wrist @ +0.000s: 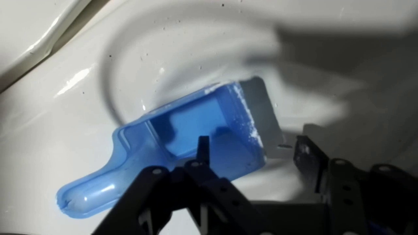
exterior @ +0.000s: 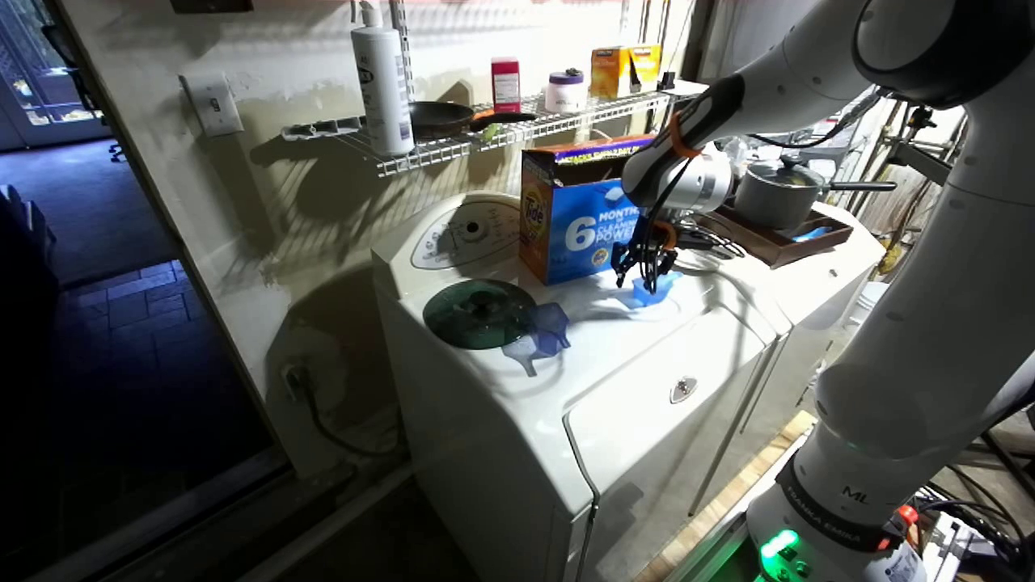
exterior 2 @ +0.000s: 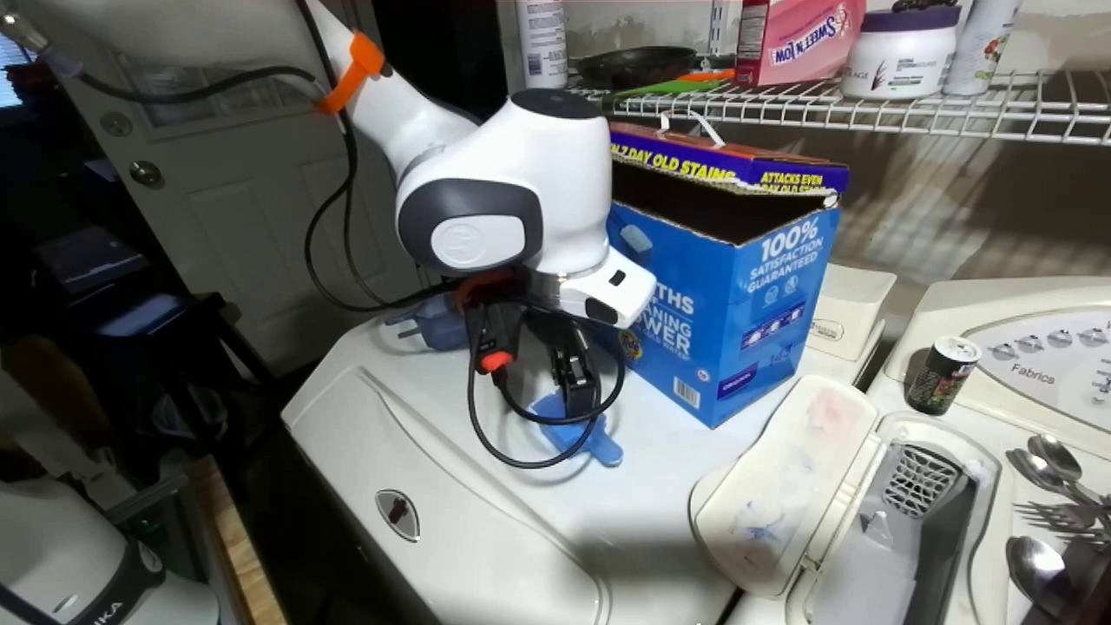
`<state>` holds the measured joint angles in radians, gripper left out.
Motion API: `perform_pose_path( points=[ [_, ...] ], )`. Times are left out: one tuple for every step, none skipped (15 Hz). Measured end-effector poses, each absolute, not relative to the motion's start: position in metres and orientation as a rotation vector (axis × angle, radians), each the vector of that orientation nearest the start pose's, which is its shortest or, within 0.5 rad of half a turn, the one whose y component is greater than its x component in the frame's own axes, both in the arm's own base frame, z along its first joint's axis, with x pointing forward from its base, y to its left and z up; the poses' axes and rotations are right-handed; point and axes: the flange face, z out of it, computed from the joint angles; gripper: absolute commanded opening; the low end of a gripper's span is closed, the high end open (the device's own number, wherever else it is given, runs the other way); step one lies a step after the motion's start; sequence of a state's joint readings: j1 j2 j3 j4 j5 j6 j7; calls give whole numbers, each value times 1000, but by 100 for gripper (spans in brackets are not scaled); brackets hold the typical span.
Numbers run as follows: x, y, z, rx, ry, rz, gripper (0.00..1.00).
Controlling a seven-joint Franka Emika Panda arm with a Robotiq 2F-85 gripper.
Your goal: Close the lid of the blue box, then put the right blue object on the box
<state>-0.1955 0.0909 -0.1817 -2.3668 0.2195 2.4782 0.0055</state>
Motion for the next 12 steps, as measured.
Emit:
perform_pose_path(
  points=[
    [471, -189, 290, -2908, 839, -69, 88],
    [471, -189, 291, -2906, 847, -69, 84],
    [471, -190, 291, -2904, 852, -69, 73],
    [471, -190, 291, -2904, 856, -67, 51],
    [471, -190, 291, -2903, 860, -66, 49],
    [471, -190, 291, -2902, 865, -65, 54],
    [472, -191, 292, -2902, 872, -64, 78],
    [472, -192, 293, -2901, 885, -65, 80],
    [472, -193, 294, -2900, 899, -68, 81],
    [473, -195, 295, -2899, 912, -70, 71],
    [473, -197, 296, -2901, 924, -73, 60],
    [473, -198, 296, -2902, 935, -73, 45]
  ],
)
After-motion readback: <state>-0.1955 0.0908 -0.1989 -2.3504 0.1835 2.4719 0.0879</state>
